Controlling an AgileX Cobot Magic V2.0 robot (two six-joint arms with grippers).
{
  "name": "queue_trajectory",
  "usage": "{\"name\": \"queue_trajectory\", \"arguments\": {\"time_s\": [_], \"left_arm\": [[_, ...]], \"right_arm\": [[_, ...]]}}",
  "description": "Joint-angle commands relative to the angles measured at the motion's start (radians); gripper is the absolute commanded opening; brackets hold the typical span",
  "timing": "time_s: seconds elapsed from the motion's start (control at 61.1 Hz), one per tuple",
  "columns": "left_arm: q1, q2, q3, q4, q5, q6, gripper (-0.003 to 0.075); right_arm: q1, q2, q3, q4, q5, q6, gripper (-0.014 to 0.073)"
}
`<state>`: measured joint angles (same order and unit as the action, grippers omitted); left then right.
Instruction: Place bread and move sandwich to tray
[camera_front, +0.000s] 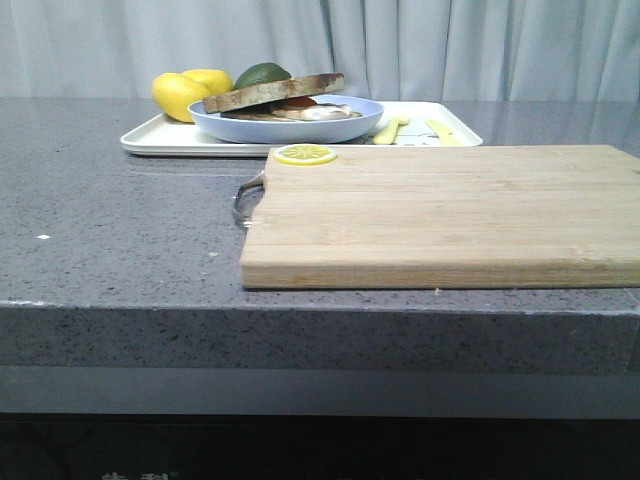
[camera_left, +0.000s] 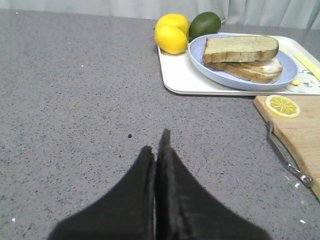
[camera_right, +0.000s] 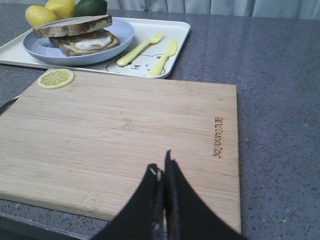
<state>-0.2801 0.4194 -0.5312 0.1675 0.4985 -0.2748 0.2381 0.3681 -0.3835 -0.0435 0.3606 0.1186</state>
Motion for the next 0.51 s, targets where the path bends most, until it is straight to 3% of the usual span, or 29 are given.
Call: {"name": "queue_trajectory", "arguments": {"time_s": [0.0,0.213,0.491], "left_arm": [[0.003,-0.103,0.019,-0.003,-0.087,-0.013,-0.0020],[0.003,-0.273,0.060,-0.003,-0.077,-0.013,-0.0020],[0.003,-0.293,0.060,-0.003,-0.080,-0.013,-0.0020]], "right_arm": [[-0.005,0.006,-0.026,-0.001,-0.075,-0.001,-0.0061],[-0.005,0.006,-0.026,-0.001,-0.075,-0.001,-0.0061],[-0.005,0.006,-0.026,-0.001,-0.075,-0.001,-0.0061]]}}
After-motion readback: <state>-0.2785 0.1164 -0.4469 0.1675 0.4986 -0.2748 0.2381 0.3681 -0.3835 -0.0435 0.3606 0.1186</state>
